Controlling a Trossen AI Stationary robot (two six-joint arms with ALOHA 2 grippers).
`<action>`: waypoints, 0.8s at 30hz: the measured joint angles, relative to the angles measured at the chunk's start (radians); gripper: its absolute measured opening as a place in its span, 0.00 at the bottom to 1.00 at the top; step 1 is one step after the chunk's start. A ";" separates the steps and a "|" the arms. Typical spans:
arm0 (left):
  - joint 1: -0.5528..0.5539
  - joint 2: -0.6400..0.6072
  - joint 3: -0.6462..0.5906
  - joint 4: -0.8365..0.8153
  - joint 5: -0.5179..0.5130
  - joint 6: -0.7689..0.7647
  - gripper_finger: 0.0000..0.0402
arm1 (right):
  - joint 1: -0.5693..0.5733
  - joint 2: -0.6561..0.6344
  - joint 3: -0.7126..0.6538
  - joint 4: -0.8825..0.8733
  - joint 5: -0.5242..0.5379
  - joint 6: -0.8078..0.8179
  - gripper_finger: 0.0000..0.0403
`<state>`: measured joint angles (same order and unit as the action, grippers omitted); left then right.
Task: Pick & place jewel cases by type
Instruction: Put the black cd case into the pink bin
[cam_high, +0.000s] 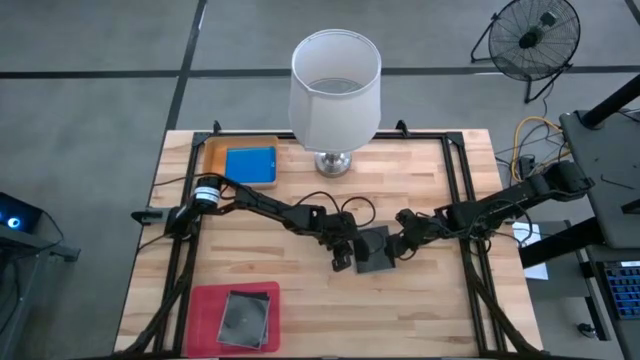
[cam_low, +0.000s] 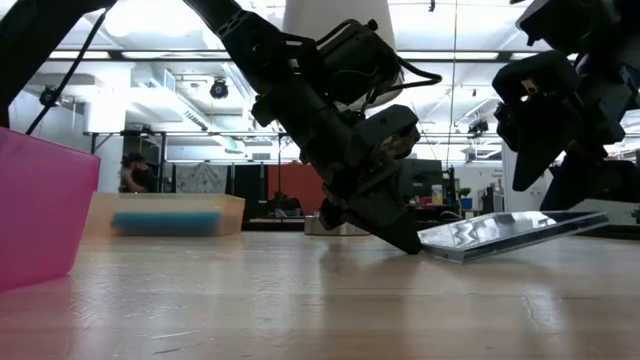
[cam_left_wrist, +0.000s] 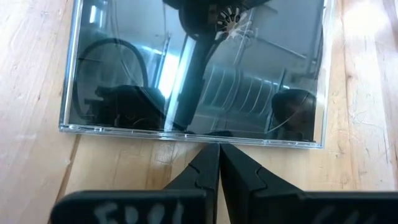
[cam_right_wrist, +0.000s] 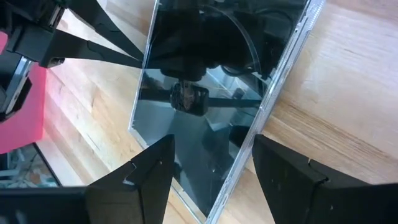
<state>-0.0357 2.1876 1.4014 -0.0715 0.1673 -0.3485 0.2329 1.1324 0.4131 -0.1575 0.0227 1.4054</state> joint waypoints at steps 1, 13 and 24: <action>0.000 0.000 0.000 0.000 0.000 0.000 0.00 | 0.000 0.000 0.002 -0.003 0.000 0.000 0.51; 0.000 0.000 -0.001 0.000 -0.002 0.000 0.00 | 0.000 0.000 0.045 -0.060 0.003 -0.029 0.51; 0.000 0.000 -0.004 0.002 -0.003 -0.002 0.00 | 0.000 -0.002 0.079 -0.101 0.003 -0.051 0.51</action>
<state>-0.0353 2.1872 1.3974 -0.0698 0.1638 -0.3504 0.2329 1.1309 0.4922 -0.2580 0.0261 1.3539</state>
